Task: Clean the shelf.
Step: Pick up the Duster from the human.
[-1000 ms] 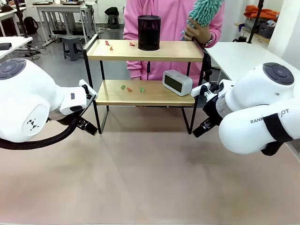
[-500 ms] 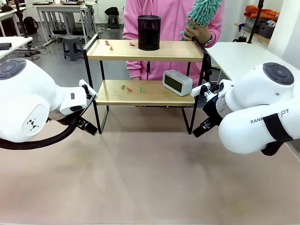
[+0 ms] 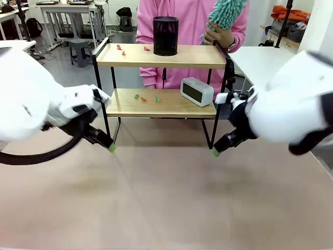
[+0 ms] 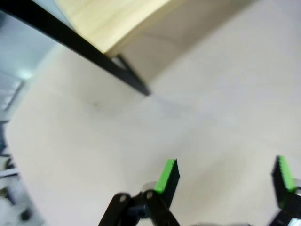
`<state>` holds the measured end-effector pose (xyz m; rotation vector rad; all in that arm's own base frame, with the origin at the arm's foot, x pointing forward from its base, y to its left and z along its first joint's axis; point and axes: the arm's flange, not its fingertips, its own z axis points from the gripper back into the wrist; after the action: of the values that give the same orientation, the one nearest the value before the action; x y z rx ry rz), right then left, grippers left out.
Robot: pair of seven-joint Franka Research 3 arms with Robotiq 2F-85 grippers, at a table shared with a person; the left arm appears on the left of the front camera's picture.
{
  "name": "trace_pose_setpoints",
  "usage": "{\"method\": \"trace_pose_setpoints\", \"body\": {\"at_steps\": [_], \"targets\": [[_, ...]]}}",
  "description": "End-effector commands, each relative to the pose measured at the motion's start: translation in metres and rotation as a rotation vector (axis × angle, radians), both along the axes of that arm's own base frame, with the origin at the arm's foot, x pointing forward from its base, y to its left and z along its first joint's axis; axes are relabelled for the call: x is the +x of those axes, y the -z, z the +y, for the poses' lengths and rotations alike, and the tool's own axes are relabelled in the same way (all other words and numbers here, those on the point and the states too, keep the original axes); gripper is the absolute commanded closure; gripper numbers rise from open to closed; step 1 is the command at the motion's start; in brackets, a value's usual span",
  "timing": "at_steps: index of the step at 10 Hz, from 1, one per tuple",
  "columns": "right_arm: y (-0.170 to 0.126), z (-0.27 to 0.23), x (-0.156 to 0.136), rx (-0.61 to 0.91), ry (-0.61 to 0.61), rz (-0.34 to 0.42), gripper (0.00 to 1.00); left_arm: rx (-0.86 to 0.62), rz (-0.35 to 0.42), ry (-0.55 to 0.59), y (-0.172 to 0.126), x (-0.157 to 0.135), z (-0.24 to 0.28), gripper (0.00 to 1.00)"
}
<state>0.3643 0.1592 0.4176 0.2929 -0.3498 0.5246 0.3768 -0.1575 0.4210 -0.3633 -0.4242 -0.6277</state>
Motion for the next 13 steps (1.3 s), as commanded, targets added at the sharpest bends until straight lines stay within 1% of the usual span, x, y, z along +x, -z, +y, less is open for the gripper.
{"method": "trace_pose_setpoints", "body": {"at_steps": [1,2,3,4,5,6,7,8,9,10,13], "targets": [[-0.084,-0.093,-0.046,0.336,0.181,-0.033,0.0,-0.335,0.056,-0.098,-0.076,0.0,0.09,0.0],[-0.101,-0.148,-0.077,0.524,0.329,-0.108,0.0,-0.49,0.02,-0.219,-0.092,-0.004,0.132,0.0],[-0.101,-0.198,-0.101,0.681,0.468,-0.169,0.0,-0.626,0.01,-0.312,-0.095,-0.009,0.172,0.0],[-0.088,-0.244,-0.12,0.851,0.628,-0.194,0.0,-0.786,-0.009,-0.449,-0.085,-0.014,0.22,0.0],[-0.066,-0.279,-0.135,0.984,0.745,-0.194,0.0,-0.904,-0.023,-0.6,-0.067,-0.02,0.262,0.0],[-0.036,-0.301,-0.14,1.052,0.847,-0.163,0.0,-1.008,0.008,-0.736,-0.037,-0.024,0.291,0.0],[-0.012,-0.306,-0.134,1.064,0.879,-0.119,0.0,-1.031,0.033,-0.765,-0.015,-0.022,0.294,0.0],[0.006,-0.298,-0.127,1.036,0.848,-0.133,0.0,-1.036,0.046,-0.77,0.001,-0.015,0.29,0.0],[-0.104,-0.371,-0.127,0.904,0.764,-0.071,0.0,-0.962,0.052,-0.812,0.01,-0.004,0.276,0.0],[-0.104,-0.371,-0.127,0.904,0.764,-0.071,0.0,-1.003,0.073,-0.801,-0.019,-0.029,0.331,0.0],[-0.104,-0.371,-0.127,0.904,0.764,-0.071,0.0,-1.003,0.073,-0.801,-0.019,-0.029,0.331,0.0]]}}
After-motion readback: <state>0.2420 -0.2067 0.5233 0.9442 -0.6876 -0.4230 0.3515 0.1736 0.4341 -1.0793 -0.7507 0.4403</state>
